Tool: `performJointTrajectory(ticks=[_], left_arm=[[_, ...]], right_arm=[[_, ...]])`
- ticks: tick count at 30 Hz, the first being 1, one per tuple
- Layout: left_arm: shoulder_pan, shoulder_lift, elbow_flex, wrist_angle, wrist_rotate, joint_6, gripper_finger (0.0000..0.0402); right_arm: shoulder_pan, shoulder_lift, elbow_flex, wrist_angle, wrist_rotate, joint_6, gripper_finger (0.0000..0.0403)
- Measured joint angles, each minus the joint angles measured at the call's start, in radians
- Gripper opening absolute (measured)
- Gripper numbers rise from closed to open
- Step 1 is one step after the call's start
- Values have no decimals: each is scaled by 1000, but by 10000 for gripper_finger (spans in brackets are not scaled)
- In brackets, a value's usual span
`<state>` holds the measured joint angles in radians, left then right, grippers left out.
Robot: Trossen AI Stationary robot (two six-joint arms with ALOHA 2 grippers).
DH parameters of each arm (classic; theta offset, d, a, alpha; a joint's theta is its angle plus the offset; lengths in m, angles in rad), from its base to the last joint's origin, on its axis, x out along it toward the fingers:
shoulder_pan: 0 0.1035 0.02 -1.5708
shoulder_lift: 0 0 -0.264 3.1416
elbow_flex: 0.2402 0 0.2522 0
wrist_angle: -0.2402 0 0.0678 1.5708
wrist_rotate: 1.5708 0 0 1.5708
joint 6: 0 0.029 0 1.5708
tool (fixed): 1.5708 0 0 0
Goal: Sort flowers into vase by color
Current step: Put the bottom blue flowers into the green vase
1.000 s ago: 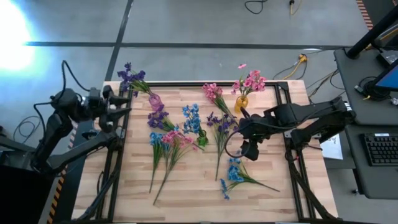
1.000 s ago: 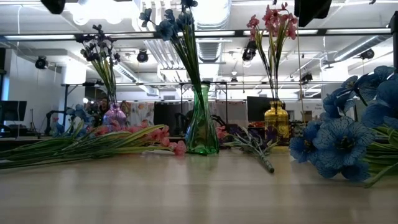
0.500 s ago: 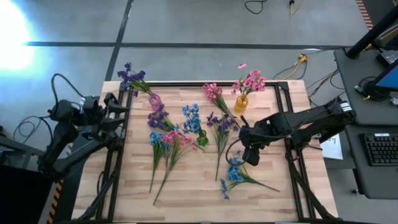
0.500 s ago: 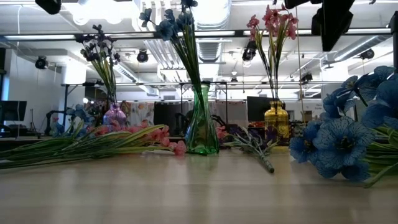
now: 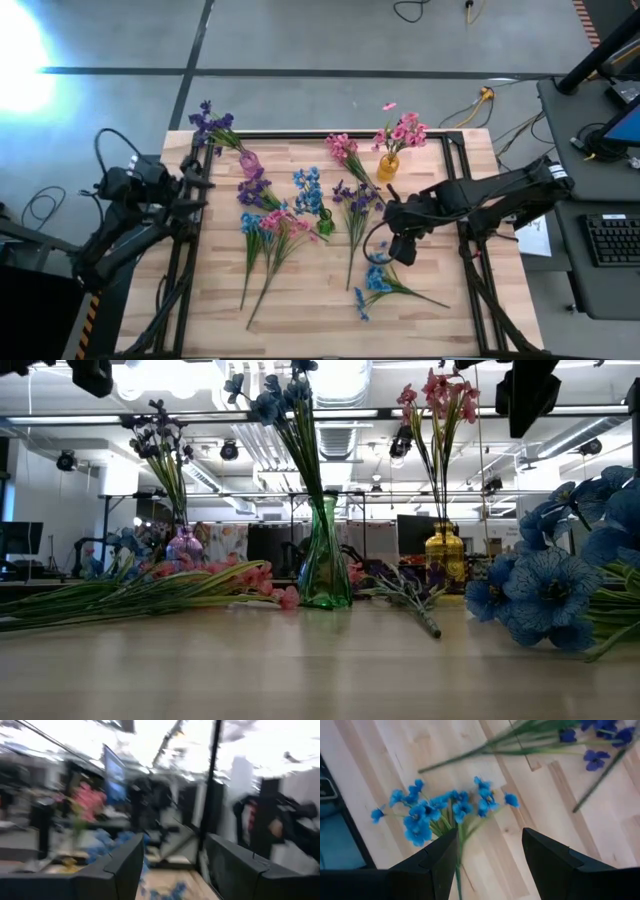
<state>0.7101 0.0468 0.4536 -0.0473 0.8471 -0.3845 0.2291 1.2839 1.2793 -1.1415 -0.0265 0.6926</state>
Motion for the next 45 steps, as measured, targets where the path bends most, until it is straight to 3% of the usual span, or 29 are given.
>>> performJointTrajectory(ticks=[6, 11, 16, 22, 28, 34, 38, 45], left_arm=[[0, -45, -45, 0, 117, 17, 201], [0, -47, -59, -4, 233, 45, 201], [0, -47, -63, -22, 243, 76, 201], [0, -46, -64, -22, 191, 60, 201], [0, -46, -63, -21, 191, 95, 201], [0, -46, -68, -28, 185, 83, 201], [0, -46, -69, -27, 183, 83, 201], [0, -46, -70, -24, 156, 70, 201]], right_arm=[[0, 4, -59, 149, 3, 23, 210], [-26, 23, -100, 160, 130, 198, 210], [-88, 62, -114, 162, 183, 324, 211], [-167, 94, -112, 150, 127, 342, 235], [-146, 100, -111, 158, 15, 469, 273], [-91, 115, -109, 195, 109, 518, 295], [-53, 144, -109, 176, 97, 516, 297], [67, 142, -110, 144, -100, 333, 289]])
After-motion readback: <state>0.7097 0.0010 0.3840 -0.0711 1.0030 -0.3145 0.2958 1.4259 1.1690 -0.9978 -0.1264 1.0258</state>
